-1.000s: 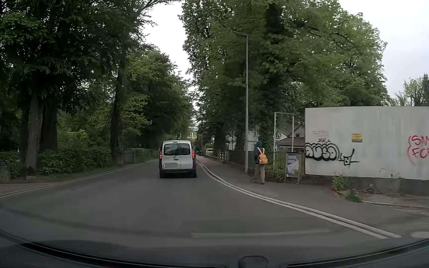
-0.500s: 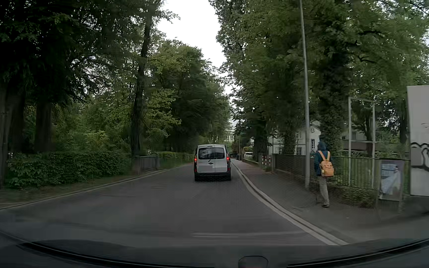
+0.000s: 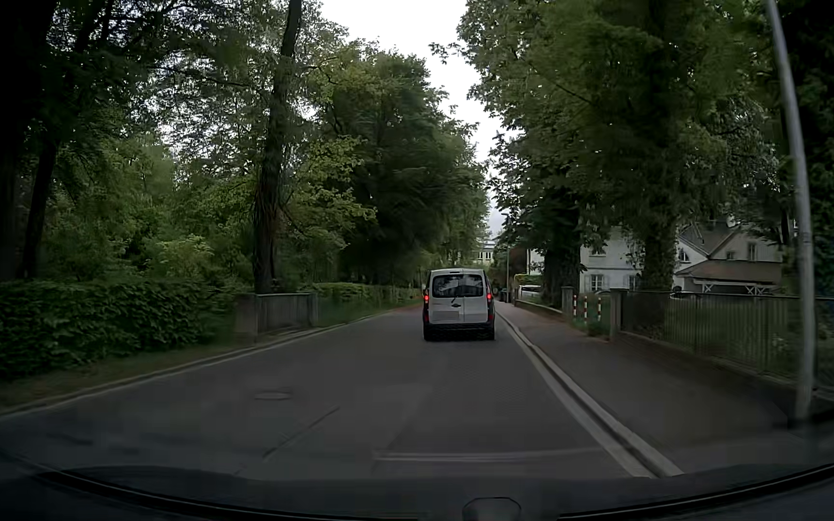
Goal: Follow the waypoints while adhering to traffic rules and regulations
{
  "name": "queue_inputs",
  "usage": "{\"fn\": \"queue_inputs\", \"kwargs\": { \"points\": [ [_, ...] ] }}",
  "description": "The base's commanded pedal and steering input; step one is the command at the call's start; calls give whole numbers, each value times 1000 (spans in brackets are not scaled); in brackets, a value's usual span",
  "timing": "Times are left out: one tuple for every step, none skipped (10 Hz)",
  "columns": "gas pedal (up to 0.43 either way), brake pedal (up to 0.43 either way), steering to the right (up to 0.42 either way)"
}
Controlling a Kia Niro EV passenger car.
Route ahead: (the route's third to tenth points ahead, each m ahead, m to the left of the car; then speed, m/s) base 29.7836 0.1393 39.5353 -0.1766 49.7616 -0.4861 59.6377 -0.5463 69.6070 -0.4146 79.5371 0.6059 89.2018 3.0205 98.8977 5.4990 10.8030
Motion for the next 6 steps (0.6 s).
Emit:
{"fn": "queue_inputs", "kwargs": {
  "points": [
    [157,0,3],
    [157,0,4],
    [157,0,7],
    [157,0,8],
    [157,0,10],
    [157,0,15]
  ]
}}
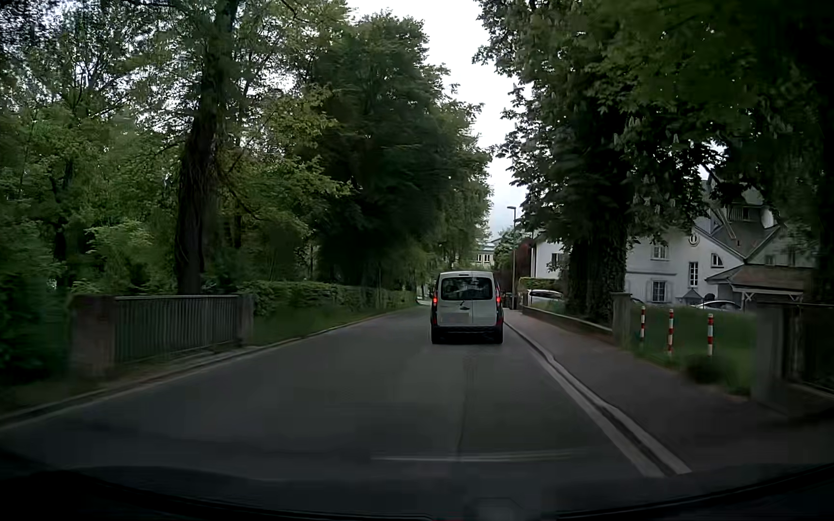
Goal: Follow the waypoints while adhering to traffic rules and regulations
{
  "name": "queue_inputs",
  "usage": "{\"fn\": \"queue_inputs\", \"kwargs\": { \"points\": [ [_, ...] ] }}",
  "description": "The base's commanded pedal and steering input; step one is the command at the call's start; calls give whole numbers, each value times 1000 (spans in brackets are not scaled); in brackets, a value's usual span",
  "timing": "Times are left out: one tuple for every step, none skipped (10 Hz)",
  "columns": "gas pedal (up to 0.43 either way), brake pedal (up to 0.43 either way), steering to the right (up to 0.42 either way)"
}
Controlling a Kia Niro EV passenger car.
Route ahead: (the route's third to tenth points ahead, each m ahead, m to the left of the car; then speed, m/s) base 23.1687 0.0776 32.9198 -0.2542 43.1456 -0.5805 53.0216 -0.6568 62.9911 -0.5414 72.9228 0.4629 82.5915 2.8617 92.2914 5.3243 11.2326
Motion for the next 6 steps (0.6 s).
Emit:
{"fn": "queue_inputs", "kwargs": {
  "points": [
    [157,0,19],
    [150,0,19],
    [138,0,19],
    [98,0,17],
    [87,0,14],
    [87,0,12]
  ]
}}
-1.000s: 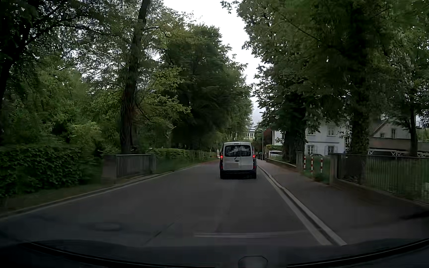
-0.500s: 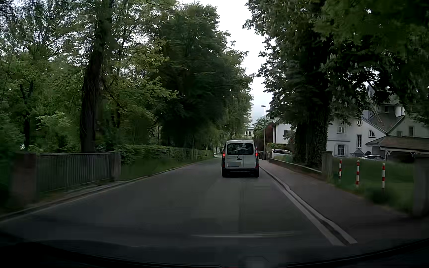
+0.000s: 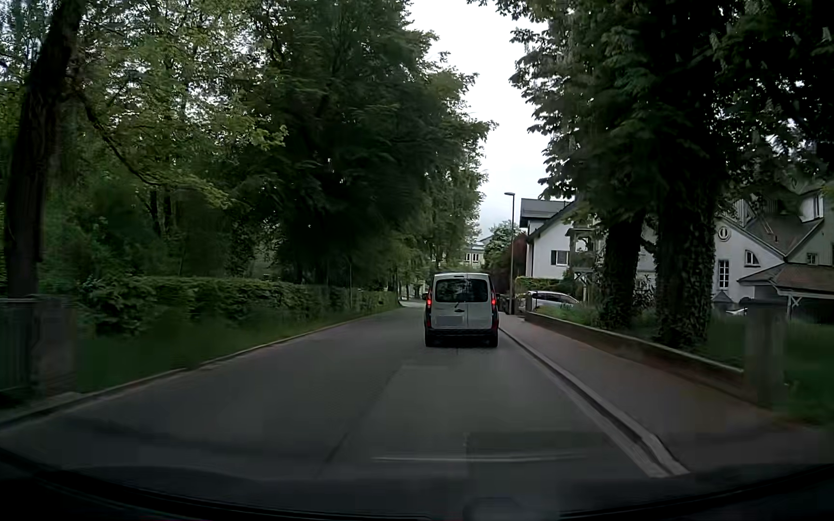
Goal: Follow the waypoints while adhering to traffic rules and regulations
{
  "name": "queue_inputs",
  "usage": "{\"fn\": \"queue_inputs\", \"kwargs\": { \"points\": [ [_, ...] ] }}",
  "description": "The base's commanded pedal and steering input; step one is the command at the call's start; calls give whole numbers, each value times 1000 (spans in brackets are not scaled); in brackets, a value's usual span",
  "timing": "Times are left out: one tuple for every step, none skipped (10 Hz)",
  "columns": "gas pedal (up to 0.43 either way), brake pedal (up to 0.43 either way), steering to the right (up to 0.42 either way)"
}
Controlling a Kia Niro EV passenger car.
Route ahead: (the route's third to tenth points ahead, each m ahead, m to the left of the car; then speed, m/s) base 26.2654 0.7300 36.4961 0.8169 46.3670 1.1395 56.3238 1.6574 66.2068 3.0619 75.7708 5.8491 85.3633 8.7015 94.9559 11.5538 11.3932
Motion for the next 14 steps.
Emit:
{"fn": "queue_inputs", "kwargs": {
  "points": [
    [87,0,10],
    [87,0,8],
    [87,0,8],
    [87,0,7],
    [87,0,6],
    [87,0,5],
    [87,0,5],
    [87,0,4],
    [79,0,2],
    [79,0,2],
    [67,0,2],
    [59,0,1],
    [59,0,1],
    [47,0,1]
  ]
}}
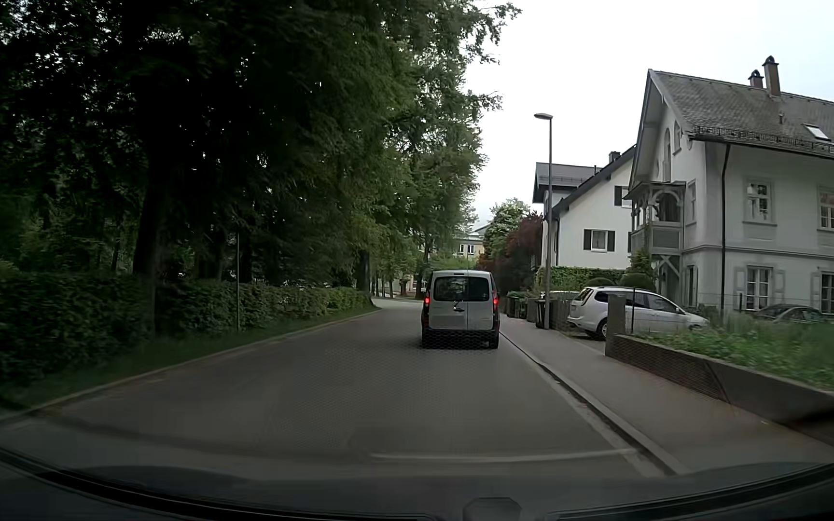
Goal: Follow the waypoints while adhering to traffic rules and regulations
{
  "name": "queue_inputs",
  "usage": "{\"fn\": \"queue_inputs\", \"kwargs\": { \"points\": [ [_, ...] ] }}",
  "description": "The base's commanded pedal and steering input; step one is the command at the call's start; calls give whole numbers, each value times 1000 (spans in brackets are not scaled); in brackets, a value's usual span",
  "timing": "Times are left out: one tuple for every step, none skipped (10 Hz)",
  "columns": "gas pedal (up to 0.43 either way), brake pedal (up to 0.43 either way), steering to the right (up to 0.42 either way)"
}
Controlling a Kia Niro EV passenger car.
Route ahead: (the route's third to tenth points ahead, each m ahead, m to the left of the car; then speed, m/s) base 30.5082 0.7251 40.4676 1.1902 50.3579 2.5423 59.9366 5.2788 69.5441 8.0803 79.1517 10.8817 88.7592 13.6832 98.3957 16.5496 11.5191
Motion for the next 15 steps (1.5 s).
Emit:
{"fn": "queue_inputs", "kwargs": {
  "points": [
    [28,0,1],
    [28,0,2],
    [28,0,5],
    [20,0,5],
    [20,0,5],
    [20,0,5],
    [20,0,6],
    [20,0,6],
    [20,0,6],
    [8,0,5],
    [8,0,4],
    [0,0,4],
    [0,0,3],
    [0,0,3],
    [0,0,2]
  ]
}}
